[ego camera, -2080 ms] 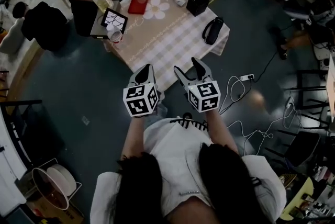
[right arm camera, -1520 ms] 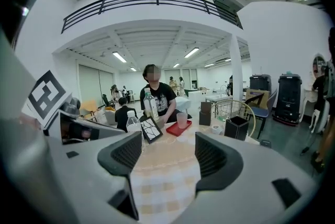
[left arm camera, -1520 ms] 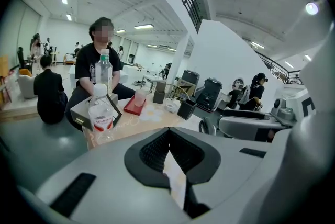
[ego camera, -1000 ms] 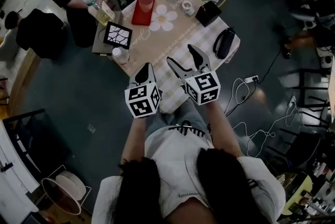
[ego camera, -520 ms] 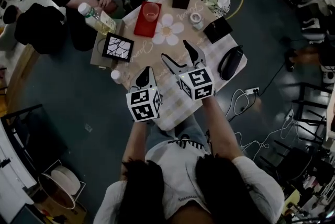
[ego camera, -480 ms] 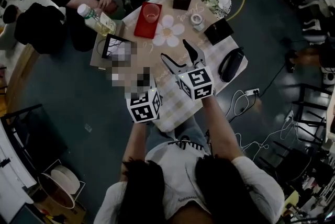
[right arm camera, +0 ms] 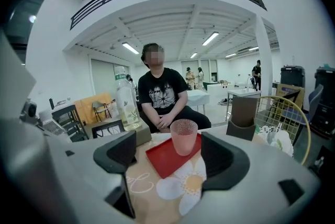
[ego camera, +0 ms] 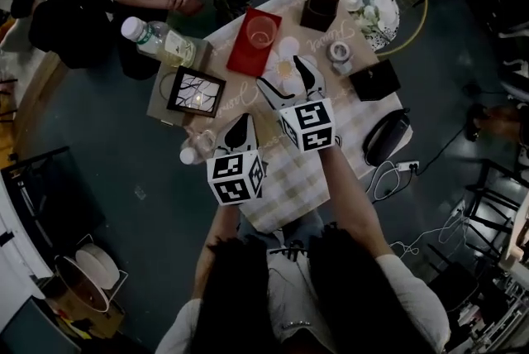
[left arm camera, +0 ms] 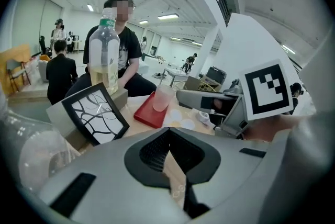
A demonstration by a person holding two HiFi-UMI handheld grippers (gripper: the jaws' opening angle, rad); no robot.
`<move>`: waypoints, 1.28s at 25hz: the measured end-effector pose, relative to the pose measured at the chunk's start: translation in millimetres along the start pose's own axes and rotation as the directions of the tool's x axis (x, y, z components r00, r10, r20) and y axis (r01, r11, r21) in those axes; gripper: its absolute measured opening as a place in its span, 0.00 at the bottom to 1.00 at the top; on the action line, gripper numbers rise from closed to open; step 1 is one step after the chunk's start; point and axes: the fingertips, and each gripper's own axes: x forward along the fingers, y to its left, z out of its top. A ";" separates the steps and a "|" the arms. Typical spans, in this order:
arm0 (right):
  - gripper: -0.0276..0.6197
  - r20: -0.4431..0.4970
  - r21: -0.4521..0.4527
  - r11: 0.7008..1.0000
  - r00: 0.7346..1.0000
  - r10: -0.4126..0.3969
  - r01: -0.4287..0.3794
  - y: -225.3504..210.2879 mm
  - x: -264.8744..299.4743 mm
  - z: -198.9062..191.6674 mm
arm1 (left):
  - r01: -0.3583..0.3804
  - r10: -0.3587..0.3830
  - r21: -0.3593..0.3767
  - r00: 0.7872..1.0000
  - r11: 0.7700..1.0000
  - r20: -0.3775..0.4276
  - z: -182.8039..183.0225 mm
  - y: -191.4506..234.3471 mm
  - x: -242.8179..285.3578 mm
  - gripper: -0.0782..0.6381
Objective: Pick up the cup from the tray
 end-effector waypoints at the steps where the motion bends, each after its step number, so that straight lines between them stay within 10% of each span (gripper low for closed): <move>1: 0.62 -0.006 0.003 1.000 1.000 0.000 0.000 -2.9 6.8 -2.4 | -0.004 0.004 -0.014 1.000 1.000 0.002 -0.4 0.7 2.8 0.12; 32: 0.64 -0.119 -0.166 0.986 0.992 -0.038 0.018 -38.9 139.4 -20.0 | -0.092 0.089 -0.044 0.994 0.995 -0.062 -41.4 9.2 39.1 0.12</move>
